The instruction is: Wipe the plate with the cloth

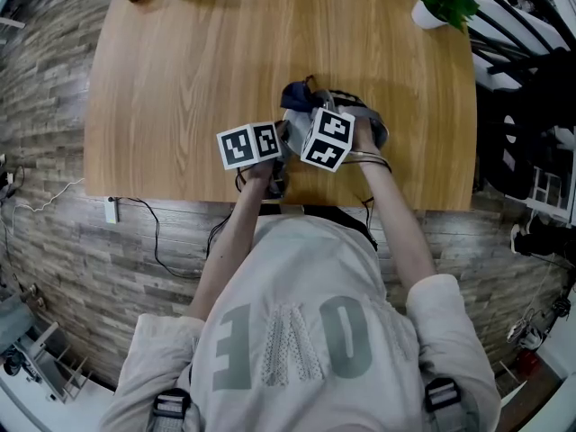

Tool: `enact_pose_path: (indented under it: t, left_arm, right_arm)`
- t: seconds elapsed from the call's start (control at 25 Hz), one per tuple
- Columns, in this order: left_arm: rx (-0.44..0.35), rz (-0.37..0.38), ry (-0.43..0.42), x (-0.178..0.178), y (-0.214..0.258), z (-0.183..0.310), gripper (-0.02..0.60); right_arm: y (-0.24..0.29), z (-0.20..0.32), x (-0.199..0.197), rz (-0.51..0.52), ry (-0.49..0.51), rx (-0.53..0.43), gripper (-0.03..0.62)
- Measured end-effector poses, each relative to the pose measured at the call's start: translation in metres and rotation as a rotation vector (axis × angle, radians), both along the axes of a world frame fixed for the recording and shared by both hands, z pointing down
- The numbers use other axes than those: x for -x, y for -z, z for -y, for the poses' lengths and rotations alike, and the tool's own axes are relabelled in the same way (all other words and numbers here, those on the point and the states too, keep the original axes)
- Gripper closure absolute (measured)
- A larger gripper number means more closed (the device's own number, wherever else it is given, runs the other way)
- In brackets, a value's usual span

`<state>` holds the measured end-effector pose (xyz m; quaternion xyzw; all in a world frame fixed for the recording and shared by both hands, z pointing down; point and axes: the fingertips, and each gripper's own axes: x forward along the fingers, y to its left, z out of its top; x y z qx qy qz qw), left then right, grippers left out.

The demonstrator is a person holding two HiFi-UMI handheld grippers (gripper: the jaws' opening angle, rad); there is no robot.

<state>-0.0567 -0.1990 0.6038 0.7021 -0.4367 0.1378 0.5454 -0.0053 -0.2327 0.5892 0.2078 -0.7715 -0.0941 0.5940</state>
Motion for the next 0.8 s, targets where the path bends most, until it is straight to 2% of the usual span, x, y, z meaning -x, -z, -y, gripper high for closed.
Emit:
enact_pose_path:
  t: [0.24,0.52,0.8]
  left_arm:
    - [-0.002,0.008,-0.001,0.001,0.0,0.001,0.543]
    - [-0.022,0.037,-0.01,0.0,0.001,0.003,0.541]
    - [-0.014,0.034,-0.001,0.001,0.0,0.003,0.541]
  right_arm:
    - [-0.003,-0.01,0.003,-0.014,0.014,0.014,0.534]
    - [-0.014,-0.057,0.005,-0.015,0.067,0.056,0.533]
    - [-0.008,-0.102,0.006,-0.019,0.12,0.121,0.534]
